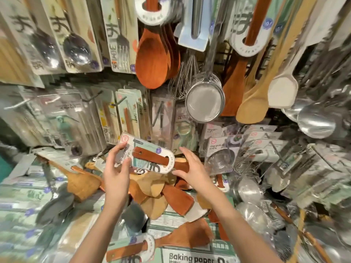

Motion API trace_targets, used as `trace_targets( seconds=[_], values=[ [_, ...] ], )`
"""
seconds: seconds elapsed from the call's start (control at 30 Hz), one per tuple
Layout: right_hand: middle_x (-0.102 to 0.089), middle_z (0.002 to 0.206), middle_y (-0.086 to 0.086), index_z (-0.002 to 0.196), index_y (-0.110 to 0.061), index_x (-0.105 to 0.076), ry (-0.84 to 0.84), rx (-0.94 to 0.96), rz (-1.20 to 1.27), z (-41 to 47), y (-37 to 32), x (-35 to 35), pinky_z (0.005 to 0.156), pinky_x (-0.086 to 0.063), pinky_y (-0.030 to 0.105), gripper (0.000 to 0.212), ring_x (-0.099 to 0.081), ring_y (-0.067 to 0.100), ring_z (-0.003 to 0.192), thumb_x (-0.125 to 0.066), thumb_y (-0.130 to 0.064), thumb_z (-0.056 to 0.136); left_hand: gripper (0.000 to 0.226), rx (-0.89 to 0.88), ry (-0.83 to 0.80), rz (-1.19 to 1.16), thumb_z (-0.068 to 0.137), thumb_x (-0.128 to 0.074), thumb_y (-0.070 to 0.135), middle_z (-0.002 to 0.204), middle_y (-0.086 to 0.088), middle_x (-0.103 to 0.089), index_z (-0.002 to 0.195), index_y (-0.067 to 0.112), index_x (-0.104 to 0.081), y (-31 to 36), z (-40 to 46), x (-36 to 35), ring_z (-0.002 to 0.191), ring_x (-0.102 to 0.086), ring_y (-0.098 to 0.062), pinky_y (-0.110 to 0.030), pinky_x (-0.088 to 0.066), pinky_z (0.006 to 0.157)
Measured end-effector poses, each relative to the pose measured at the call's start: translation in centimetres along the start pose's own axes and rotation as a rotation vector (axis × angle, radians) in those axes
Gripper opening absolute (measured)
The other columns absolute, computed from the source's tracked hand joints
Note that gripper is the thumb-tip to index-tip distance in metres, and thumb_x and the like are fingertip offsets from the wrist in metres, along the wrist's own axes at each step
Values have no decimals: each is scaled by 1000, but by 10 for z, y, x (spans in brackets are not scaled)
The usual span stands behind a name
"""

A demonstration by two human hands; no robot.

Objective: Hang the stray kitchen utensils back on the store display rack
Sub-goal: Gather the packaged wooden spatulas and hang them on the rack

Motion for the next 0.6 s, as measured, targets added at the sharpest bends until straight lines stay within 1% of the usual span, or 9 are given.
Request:
trace_targets(
  seconds=[0.1,0.17,0.23,0.3,0.37,0.4,0.43,0.5,0.6],
  values=[
    [-38,147,-7,144,-32,-29,-20,-2,40,10,-25,-9,113,-29,35,76,-33,13,136,-71,-29,81,42,-57,-18,0,92,-52,4,121,28,-55,113,41,-56,22,3,13,115,-57,-27,-43,-57,82],
    [-55,124,-9,137,-32,-40,12,-22,119,14,-38,-7,103,-42,35,65,-51,13,119,-72,-21,81,43,-121,-16,-4,92,-53,5,122,27,-54,113,42,-54,41,5,19,115,-56,-24,-34,-58,77],
    [-63,101,-9,121,-28,-54,47,-12,236,14,-53,1,93,-49,35,49,-60,9,97,-73,-13,79,47,-199,-12,-37,91,-54,4,123,22,-53,115,45,-50,62,7,24,110,-57,-16,-21,-56,72],
    [-65,90,-6,101,-22,-60,70,12,331,10,-67,11,86,-52,32,32,-62,9,85,-72,-5,76,56,-220,-4,-77,89,-57,3,128,2,-52,120,49,-42,80,10,27,102,-61,-22,-27,-57,75],
    [-67,85,-7,88,-16,-60,92,39,361,4,-82,25,77,-49,20,22,-61,5,78,-71,-2,75,66,-188,28,-102,86,-62,7,136,-22,-40,126,51,-35,99,15,28,103,-59,-37,-43,-55,86],
    [-66,82,-10,86,-16,-60,101,54,363,0,-89,33,70,-47,11,20,-60,-1,74,-70,-2,76,68,-177,34,-135,84,-65,10,134,-27,-40,128,52,-33,108,18,26,106,-59,-37,-45,-53,89],
    [-65,80,-12,84,-17,-59,117,70,373,-5,-97,42,65,-43,6,20,-58,-6,71,-69,-2,76,70,-179,23,-205,83,-67,14,123,-24,-50,129,54,-31,118,21,23,103,-62,-29,-40,-54,88],
    [-63,76,-16,80,-22,-57,164,102,376,-15,-111,67,63,-39,5,22,-55,-9,69,-68,-3,79,73,-167,-63,-354,81,-70,21,95,-2,-62,131,55,-29,133,25,10,85,-66,-10,-23,-55,78],
    [-65,70,-15,76,-18,-55,254,148,378,-28,-129,112,60,-43,13,18,-57,-2,67,-67,-5,82,68,-37,-293,-313,81,-66,17,108,-1,-64,132,46,-33,136,20,-28,97,-66,-8,-15,-53,77]
  ],
)
Point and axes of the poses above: each hand's wrist, its own z-axis towards the middle knuckle, its own x-axis out of the back of the hand, y = z × x, the point moved 4 cm from there along z, towards the middle knuckle
